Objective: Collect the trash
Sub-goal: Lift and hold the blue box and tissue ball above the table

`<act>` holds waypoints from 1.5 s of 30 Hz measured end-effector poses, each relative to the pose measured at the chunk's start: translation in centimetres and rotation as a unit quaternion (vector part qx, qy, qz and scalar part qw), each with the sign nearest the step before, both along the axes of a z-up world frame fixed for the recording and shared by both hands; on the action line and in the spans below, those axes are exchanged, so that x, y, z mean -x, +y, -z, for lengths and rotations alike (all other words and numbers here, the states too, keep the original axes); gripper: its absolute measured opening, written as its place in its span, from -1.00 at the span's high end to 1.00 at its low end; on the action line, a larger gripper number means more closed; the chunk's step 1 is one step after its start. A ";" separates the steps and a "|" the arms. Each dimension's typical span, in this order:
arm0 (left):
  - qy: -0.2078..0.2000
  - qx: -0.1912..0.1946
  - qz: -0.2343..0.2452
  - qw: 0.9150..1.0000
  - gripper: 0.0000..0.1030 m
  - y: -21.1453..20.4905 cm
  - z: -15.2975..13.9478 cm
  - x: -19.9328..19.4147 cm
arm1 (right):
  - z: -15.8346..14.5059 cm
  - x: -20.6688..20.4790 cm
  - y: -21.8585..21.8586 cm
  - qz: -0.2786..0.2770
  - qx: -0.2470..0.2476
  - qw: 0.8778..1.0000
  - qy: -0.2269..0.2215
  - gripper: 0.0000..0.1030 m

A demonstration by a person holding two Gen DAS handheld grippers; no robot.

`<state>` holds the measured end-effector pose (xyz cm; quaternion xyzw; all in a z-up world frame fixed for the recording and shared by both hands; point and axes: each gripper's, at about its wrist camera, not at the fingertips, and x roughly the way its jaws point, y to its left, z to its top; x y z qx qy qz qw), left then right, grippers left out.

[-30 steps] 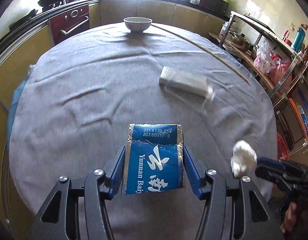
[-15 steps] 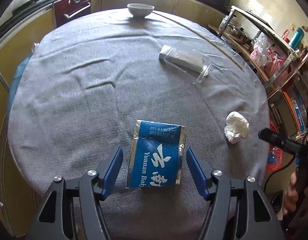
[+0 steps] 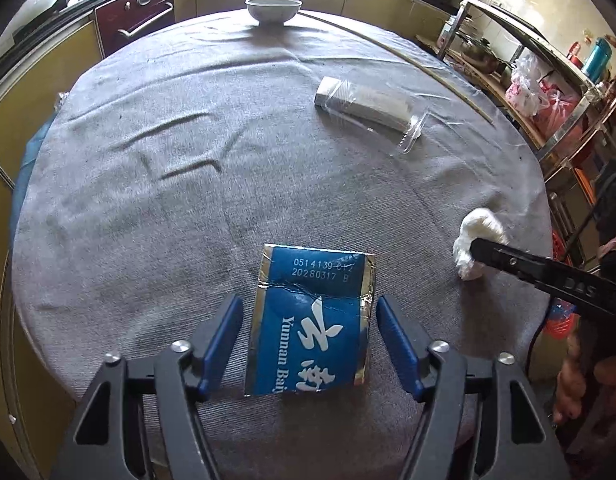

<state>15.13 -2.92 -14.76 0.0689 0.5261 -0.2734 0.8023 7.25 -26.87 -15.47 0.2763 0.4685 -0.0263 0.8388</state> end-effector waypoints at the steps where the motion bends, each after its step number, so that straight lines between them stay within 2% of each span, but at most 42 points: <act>1: 0.004 0.005 -0.001 1.000 -0.13 0.0 0.1 0.0 | -0.4 -0.1 0.3 -0.007 0.011 1.000 -0.009 0.35; 3: 0.003 0.013 -0.012 1.000 -0.10 0.0 0.1 0.1 | -1.5 0.0 1.0 -0.025 0.032 0.999 -0.034 0.36; 6: -0.010 0.003 -0.024 1.000 -0.08 -0.4 -0.1 0.6 | -2.5 0.6 1.5 -0.043 0.037 0.996 -0.073 0.37; 12: -0.028 -0.014 -0.051 0.998 -0.07 -1.6 -1.3 1.6 | -2.5 2.1 1.0 -0.068 0.039 0.992 -0.095 0.37; 19: -0.056 -0.027 -0.057 0.996 -0.08 -4.1 -3.3 3.8 | -2.9 4.9 -1.6 -0.056 0.024 0.991 -0.123 0.37; 25: -0.068 -0.021 -0.052 0.996 -0.08 -5.8 -4.3 5.0 | -3.5 6.9 -3.5 -0.040 0.022 0.989 -0.141 0.37; 31: -0.090 -0.034 -0.051 0.994 -0.08 -6.3 -5.4 5.9 | -3.9 8.4 -4.9 -0.020 0.021 0.988 -0.150 0.37; 38: -0.119 -0.052 -0.072 0.989 -0.08 -5.1 -6.9 6.5 | -4.8 8.9 -3.7 -0.025 0.033 0.986 -0.159 0.37; 45: -0.135 -0.065 -0.098 0.984 -0.08 -3.1 -7.4 6.6 | -4.8 8.7 -2.0 -0.040 0.042 0.987 -0.151 0.37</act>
